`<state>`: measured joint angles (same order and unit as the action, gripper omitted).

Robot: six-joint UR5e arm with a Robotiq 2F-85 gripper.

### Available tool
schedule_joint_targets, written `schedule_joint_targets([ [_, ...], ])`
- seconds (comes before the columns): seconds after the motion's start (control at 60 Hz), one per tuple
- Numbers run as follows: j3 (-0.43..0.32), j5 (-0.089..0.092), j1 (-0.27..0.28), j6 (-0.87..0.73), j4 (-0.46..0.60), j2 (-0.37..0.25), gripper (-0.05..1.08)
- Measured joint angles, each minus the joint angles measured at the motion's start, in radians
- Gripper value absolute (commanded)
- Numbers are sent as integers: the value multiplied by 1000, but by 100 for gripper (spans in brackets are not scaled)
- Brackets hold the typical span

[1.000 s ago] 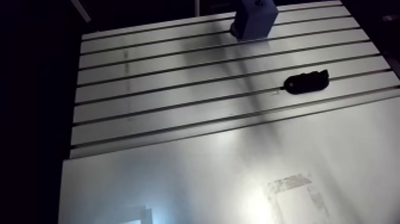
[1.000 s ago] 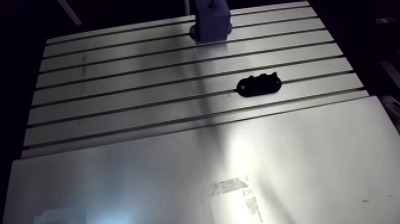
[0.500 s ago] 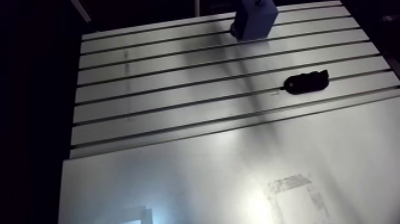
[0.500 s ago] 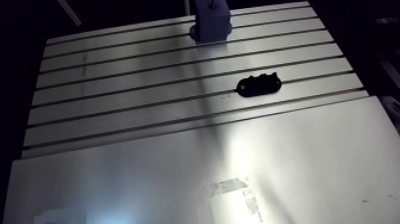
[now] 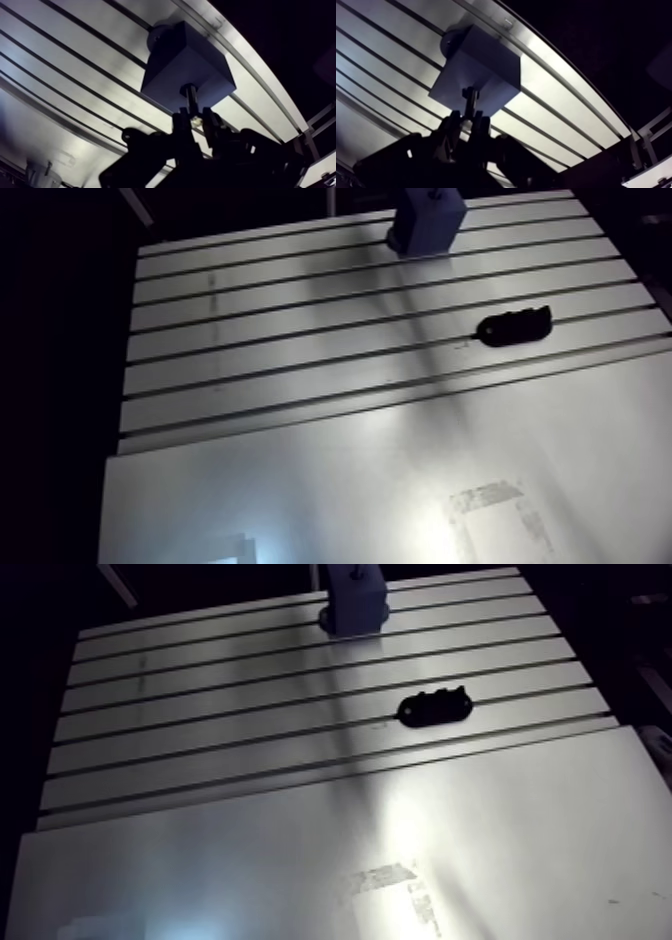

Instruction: Pick up the M10 bolt and insert it into the hex recess until seated.

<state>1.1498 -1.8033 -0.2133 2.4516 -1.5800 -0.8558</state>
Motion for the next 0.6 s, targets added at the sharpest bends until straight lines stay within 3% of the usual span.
schedule_joint_targets([
  [0.6, 2, 0, 2, 1, 2, -4, 86],
])
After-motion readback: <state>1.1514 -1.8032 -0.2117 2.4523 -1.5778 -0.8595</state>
